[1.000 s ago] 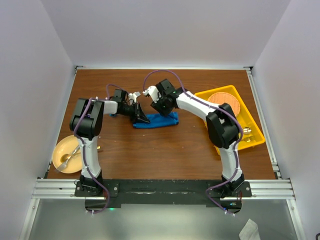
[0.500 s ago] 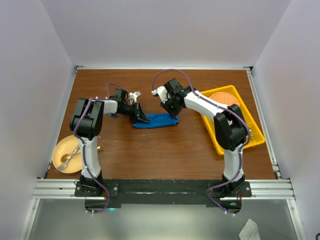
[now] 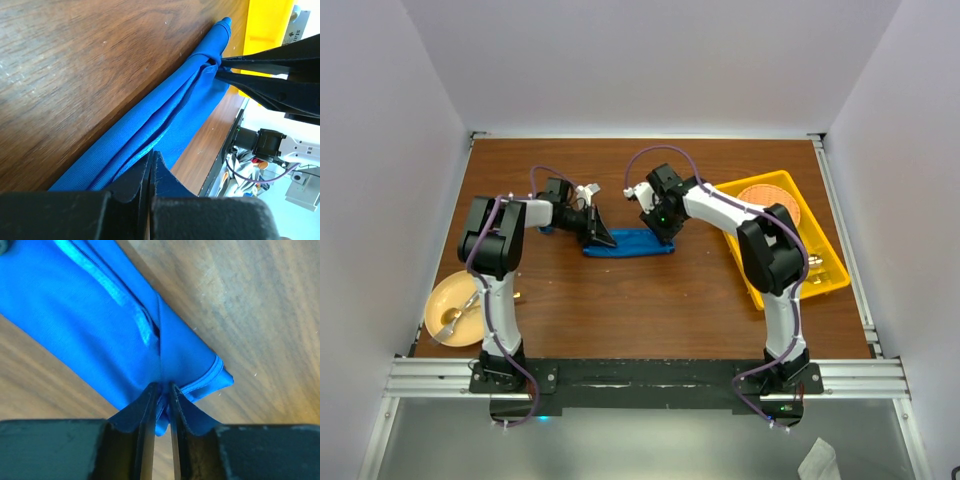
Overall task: Fold the napkin into a case and place the utensils inside
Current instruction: Smooth out the smaller rectangle-folded napkin at the center of the board.
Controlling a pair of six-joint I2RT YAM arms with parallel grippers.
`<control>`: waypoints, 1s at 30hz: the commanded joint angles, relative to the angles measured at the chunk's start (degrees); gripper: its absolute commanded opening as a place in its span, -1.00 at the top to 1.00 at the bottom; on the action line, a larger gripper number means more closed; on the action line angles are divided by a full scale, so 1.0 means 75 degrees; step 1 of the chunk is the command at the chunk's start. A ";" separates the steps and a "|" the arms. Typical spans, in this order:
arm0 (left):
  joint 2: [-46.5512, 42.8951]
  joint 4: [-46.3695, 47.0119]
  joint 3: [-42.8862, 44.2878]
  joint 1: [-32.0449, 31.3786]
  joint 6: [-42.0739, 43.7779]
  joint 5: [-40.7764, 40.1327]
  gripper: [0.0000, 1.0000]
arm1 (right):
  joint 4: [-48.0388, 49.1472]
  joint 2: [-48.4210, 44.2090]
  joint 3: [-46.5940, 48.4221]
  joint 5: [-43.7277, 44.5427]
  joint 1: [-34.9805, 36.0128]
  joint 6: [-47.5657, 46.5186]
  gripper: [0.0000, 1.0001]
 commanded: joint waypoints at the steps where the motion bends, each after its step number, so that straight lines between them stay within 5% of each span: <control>1: 0.0020 -0.0432 -0.0243 0.0100 0.0621 -0.0927 1.00 | -0.0629 -0.0359 0.0987 -0.0976 -0.0261 0.0319 0.50; 5: -0.0062 -0.0455 -0.0325 0.0100 0.0633 -0.0939 1.00 | -0.0537 -0.0395 0.1352 -0.1609 -0.0309 0.0260 0.34; 10: -0.0179 -0.0338 -0.0547 0.0088 0.0492 -0.0939 1.00 | -0.0524 -0.0043 0.1446 -0.2522 -0.0215 0.0751 0.37; 18: -0.0145 -0.0209 -0.0559 0.0088 0.0480 -0.0869 1.00 | 0.1092 -0.0371 -0.0182 -0.5417 -0.0227 0.3036 0.32; 30: -0.0039 -0.0244 -0.0384 0.0124 0.0738 -0.0728 1.00 | 0.2288 0.0683 -0.1062 -0.5794 -0.1164 0.4197 0.42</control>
